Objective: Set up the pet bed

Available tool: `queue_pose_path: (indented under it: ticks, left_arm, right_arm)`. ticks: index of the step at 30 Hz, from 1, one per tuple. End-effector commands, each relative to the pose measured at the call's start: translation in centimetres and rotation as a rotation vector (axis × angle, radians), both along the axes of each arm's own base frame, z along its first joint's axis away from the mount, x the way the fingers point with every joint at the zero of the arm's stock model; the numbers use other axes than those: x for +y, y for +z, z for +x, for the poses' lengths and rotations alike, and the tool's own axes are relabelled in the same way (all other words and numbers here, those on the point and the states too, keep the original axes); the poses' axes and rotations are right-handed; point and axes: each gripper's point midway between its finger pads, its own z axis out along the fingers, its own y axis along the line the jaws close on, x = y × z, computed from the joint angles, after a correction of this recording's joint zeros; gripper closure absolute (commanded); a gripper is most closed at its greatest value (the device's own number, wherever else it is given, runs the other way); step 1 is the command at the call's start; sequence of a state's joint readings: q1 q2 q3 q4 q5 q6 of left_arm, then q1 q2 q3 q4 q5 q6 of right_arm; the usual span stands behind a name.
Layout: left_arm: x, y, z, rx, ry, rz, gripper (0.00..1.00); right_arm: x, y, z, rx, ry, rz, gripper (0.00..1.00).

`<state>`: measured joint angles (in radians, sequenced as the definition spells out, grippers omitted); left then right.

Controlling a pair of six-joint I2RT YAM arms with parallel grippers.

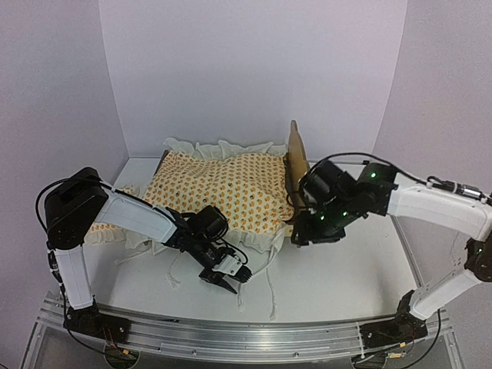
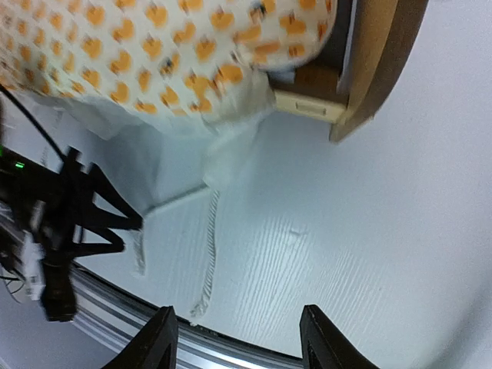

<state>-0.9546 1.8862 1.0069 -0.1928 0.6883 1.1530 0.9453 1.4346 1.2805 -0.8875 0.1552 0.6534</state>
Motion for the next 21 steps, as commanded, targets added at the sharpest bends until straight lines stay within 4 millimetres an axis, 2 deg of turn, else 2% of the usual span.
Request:
queue_pose_path:
  ticks: [1,6,8,10,12,15,18,21]
  left_arm:
    - [1.1,-0.2,-0.1,-0.054,-0.046,0.02,0.52]
    - [2.2,1.5,0.6,-0.071,-0.044,0.038,0.48]
    - [2.0,3.2,1.3,-0.041,-0.012,0.028,0.48]
    - [1.2,5.6,2.5,0.028,0.059,0.009,0.48]
    - [0.2,7.9,3.8,0.112,0.14,-0.019,0.49]
    - [-0.9,10.5,5.3,0.204,0.243,-0.053,0.5]
    - [-1.3,12.1,5.4,0.252,0.265,-0.074,0.51]
    - [-1.3,12.4,5.3,0.272,0.268,-0.07,0.51]
  right_arm:
    - [2.7,-3.7,-2.2,0.058,-0.044,0.023,0.46]
    - [6.8,-7.6,-5.1,0.147,0.04,0.079,0.46]
    - [8.4,-9.0,-6.4,0.177,0.072,0.099,0.47]
    - [9.0,-10.9,-7.6,0.204,0.099,0.058,0.47]
    - [9.0,-12.8,-8.4,0.23,0.101,0.008,0.49]
    - [7.7,-15.3,-8.7,0.244,0.044,-0.064,0.55]
    - [6.0,-16.0,-8.4,0.226,-0.014,-0.115,0.56]
    - [4.3,-15.7,-8.4,0.216,-0.035,-0.179,0.56]
